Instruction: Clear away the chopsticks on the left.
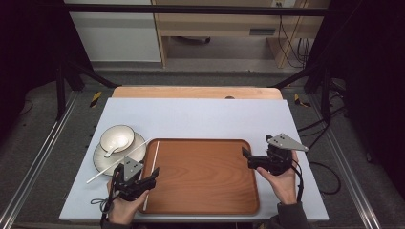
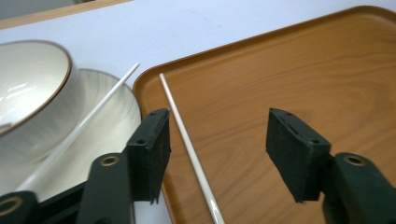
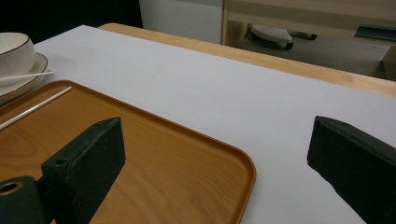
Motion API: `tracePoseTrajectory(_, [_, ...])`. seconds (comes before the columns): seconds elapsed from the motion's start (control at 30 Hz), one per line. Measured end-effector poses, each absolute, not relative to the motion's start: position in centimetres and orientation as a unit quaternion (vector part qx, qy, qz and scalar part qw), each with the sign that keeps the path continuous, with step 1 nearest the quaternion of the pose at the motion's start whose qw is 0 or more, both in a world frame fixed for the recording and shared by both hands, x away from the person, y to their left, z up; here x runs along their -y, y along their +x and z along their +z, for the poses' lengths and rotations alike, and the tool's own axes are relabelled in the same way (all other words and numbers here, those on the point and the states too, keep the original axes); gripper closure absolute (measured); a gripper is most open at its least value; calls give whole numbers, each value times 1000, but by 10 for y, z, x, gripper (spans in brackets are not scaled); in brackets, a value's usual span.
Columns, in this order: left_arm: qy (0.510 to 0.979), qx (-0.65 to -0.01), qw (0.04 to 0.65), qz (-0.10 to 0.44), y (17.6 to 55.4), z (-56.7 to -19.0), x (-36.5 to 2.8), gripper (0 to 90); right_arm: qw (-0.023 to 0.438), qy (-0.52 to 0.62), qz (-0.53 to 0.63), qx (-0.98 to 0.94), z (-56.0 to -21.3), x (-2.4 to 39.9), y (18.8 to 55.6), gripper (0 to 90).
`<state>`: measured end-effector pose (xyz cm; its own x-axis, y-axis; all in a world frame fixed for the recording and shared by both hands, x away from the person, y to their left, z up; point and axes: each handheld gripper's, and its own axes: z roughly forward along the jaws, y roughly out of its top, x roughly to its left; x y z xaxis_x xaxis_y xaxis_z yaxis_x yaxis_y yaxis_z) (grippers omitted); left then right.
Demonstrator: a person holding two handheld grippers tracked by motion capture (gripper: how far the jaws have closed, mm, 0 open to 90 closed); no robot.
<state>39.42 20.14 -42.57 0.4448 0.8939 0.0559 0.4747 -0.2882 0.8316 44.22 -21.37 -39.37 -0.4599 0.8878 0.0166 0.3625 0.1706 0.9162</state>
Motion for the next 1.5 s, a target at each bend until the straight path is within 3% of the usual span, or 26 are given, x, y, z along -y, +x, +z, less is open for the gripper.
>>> tracePoseTrajectory(0.37, [815,-362,390,229,412,-404,-227,244,283,434,475,-711,-389,212,439,45])
tracePoseTrajectory(0.83, [814,-381,381,215,416,-429,-295,231,280,436,472,-713,-392,212,441,46])
tracePoseTrajectory(1.13, [819,-410,334,225,423,-440,-311,295,278,437,471,-714,-393,212,441,46])
tracePoseTrajectory(1.5, [810,-430,323,233,438,-446,-328,494,278,436,467,-717,-395,210,443,47])
